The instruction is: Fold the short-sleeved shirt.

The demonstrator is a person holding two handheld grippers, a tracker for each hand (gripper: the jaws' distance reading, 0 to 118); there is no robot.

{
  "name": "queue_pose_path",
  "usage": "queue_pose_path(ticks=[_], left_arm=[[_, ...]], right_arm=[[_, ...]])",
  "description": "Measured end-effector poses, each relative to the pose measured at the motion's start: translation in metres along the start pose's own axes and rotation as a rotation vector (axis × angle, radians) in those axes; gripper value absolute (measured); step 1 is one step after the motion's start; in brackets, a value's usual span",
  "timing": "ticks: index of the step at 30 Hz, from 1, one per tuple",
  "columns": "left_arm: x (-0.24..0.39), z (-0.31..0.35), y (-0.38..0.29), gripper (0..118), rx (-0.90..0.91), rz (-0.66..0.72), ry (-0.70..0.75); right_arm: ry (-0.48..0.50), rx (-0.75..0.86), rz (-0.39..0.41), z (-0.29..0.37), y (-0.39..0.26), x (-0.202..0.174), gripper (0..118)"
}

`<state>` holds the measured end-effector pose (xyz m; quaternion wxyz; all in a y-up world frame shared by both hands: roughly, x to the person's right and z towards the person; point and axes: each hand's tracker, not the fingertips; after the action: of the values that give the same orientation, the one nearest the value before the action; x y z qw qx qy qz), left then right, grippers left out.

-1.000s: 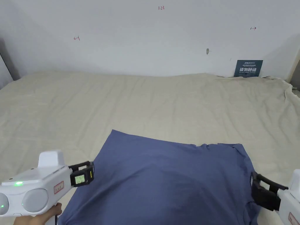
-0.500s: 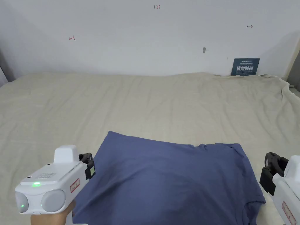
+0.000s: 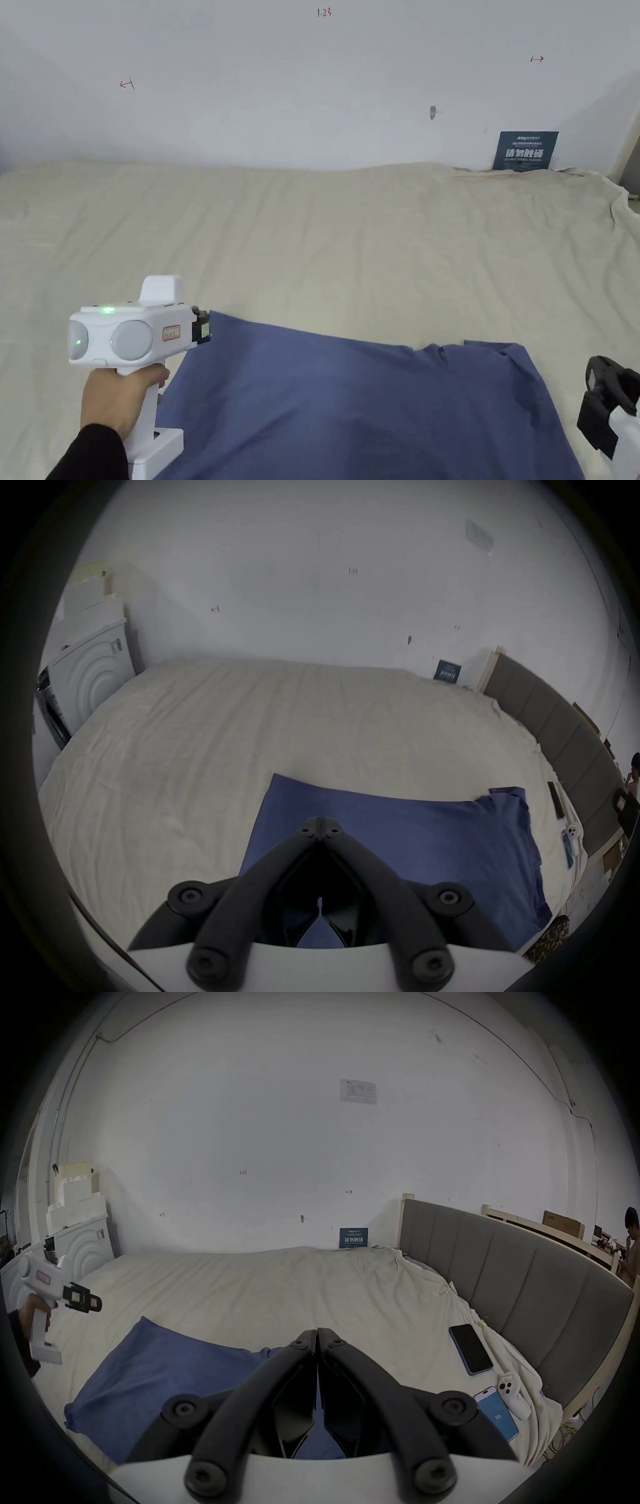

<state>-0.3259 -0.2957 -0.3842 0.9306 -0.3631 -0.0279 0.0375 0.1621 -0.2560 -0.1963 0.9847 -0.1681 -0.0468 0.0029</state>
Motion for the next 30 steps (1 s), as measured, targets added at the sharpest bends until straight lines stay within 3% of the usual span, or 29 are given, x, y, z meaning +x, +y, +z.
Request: queue_pose_path(ticks=[2, 4, 5, 7, 8, 14, 18, 19, 21, 24, 30], left_arm=[[-0.004, -0.033, 0.016, 0, -0.066, -0.008, 0.007], [-0.007, -0.066, 0.028, 13, -0.083, -0.022, 0.024], [-0.009, -0.082, 0.033, 26, -0.113, -0.025, 0.036], [-0.011, -0.106, 0.039, 66, -0.176, -0.032, 0.052], [-0.012, -0.119, 0.042, 74, -0.211, -0.033, 0.051], [-0.016, -0.17, 0.037, 80, -0.303, -0.028, 0.087], [-0.01, -0.186, 0.022, 77, -0.33, -0.042, 0.122], [-0.009, -0.187, 0.019, 68, -0.342, -0.046, 0.122], [-0.003, -0.189, 0.011, 34, -0.367, -0.049, 0.11], [-0.001, -0.192, 0.007, 4, -0.34, -0.06, 0.091], [0.006, -0.168, 0.01, 0, -0.282, -0.081, 0.094]], right_arm=[[-0.007, -0.019, -0.005, -0.016, -0.003, 0.002, 0], [-0.015, -0.038, -0.007, -0.032, -0.006, 0.004, 0], [-0.023, -0.048, -0.005, -0.038, -0.006, 0.001, 0], [-0.03, -0.064, -0.008, -0.051, -0.009, 0.002, 0], [-0.034, -0.074, -0.011, -0.058, -0.011, 0.003, 0], [-0.045, -0.118, -0.011, -0.09, -0.025, 0.006, 0], [-0.051, -0.143, -0.015, -0.098, -0.032, 0.008, 0], [-0.05, -0.151, -0.02, -0.1, -0.033, 0.01, 0], [-0.05, -0.169, -0.032, -0.104, -0.036, 0.014, 0], [-0.042, -0.211, -0.037, -0.114, -0.036, 0.02, 0], [-0.001, -0.338, -0.072, -0.153, -0.033, 0.036, 3]])
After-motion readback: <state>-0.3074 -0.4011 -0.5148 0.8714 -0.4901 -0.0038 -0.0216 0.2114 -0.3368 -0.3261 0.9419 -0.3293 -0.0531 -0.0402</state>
